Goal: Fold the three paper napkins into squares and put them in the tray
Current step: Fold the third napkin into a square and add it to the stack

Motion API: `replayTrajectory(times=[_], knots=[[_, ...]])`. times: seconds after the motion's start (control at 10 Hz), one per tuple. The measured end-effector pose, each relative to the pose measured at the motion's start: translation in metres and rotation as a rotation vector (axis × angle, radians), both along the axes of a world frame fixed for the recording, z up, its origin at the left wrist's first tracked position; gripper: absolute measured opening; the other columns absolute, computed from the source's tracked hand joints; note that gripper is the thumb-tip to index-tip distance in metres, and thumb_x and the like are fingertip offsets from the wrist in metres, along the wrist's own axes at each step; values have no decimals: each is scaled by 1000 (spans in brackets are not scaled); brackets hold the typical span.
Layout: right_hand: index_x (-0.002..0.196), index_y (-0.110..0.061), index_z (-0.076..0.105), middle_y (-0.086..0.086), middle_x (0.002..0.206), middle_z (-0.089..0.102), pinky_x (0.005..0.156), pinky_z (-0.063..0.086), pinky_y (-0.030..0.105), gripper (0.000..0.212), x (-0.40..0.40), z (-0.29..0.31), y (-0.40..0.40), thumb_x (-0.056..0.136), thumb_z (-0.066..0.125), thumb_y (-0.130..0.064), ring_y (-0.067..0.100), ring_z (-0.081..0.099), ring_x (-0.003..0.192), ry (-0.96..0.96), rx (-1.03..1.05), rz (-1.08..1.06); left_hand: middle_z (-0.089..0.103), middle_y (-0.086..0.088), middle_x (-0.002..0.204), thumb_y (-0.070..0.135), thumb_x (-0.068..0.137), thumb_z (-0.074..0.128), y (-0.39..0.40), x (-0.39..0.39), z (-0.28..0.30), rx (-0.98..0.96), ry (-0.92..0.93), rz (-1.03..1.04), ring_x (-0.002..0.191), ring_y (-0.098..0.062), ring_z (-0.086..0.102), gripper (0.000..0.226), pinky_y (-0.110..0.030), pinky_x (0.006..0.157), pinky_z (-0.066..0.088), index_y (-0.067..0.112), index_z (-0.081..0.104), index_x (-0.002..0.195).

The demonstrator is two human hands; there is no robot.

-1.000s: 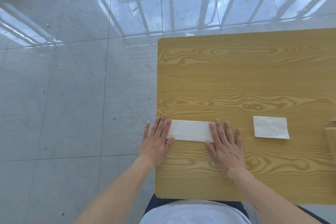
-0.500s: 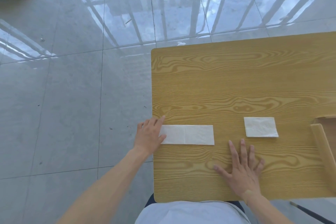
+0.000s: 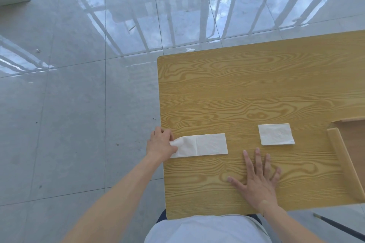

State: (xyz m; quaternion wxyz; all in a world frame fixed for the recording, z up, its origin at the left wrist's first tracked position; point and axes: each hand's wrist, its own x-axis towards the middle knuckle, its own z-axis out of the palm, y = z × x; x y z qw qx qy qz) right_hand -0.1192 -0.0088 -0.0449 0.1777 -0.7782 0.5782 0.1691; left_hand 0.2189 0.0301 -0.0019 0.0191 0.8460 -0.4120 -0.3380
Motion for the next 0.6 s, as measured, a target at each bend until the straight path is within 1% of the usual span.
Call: replayTrajectory(times=[0.1,0.2,0.3,0.4,0.5,0.6], knots=[[150,-42,-9,-5,161,-22,110,-17,59,102,0,0,-1,69,23,-95,29,-24,146,4,2,2,47,6,100,17,76,61,1,-6,0,-18,41,14,91,-17,49,21,-32,68,41,25,44,86],[150,-42,-9,-5,161,-23,110,-18,59,102,1,0,-1,69,23,-95,29,-25,145,-5,4,-1,51,8,87,11,73,59,4,-9,1,-53,82,91,78,-19,52,27,-34,62,42,27,42,87],[150,-42,-9,-5,161,-23,110,-18,59,102,1,1,-1,69,22,-95,29,-25,145,-6,8,3,51,13,83,11,72,60,7,-9,2,-79,168,193,73,-19,56,35,-33,59,46,29,45,98],[150,-42,-10,-5,160,-24,110,-19,59,102,1,1,-1,69,22,-95,29,-26,145,-10,14,4,52,11,81,12,75,61,10,-9,4,-95,262,285,68,-17,58,42,-29,56,47,30,46,110],[150,-42,-12,-5,160,-27,110,-21,58,102,1,2,-1,69,21,-95,29,-28,144,-5,16,11,52,3,77,10,79,65,12,-9,9,-141,337,400,62,-11,54,42,-17,49,44,26,52,115],[150,-42,-13,-5,159,-28,110,-21,58,102,2,3,-1,70,21,-94,29,-28,144,-8,17,10,52,1,78,8,79,66,10,-12,14,-186,410,465,62,-12,52,40,-24,54,48,25,55,113]])
